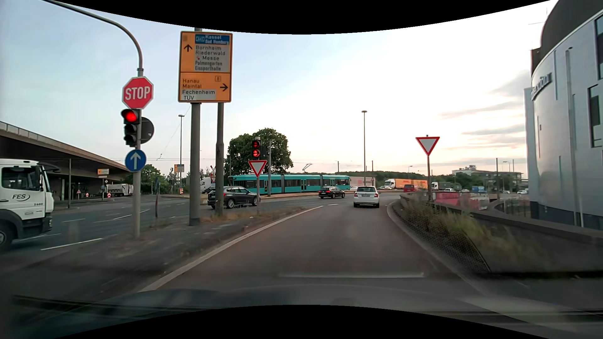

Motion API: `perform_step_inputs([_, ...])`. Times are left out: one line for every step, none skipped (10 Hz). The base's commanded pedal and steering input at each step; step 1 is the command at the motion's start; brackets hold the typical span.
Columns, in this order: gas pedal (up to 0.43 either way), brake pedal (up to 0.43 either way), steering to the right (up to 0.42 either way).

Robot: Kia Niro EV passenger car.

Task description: Follow the waypoints while adhering to traffic rules and regulations

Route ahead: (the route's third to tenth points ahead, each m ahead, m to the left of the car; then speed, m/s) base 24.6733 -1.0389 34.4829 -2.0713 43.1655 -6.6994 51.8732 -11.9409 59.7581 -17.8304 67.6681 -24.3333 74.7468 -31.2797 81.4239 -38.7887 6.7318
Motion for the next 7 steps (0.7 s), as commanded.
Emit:
perform_step_inputs([0.000,0.201,0.059])
perform_step_inputs([0.000,0.201,0.058])
perform_step_inputs([0.000,0.213,0.055])
perform_step_inputs([0.000,0.220,0.052])
perform_step_inputs([0.000,0.220,0.049])
perform_step_inputs([0.000,0.220,0.047])
perform_step_inputs([0.000,0.226,0.045])
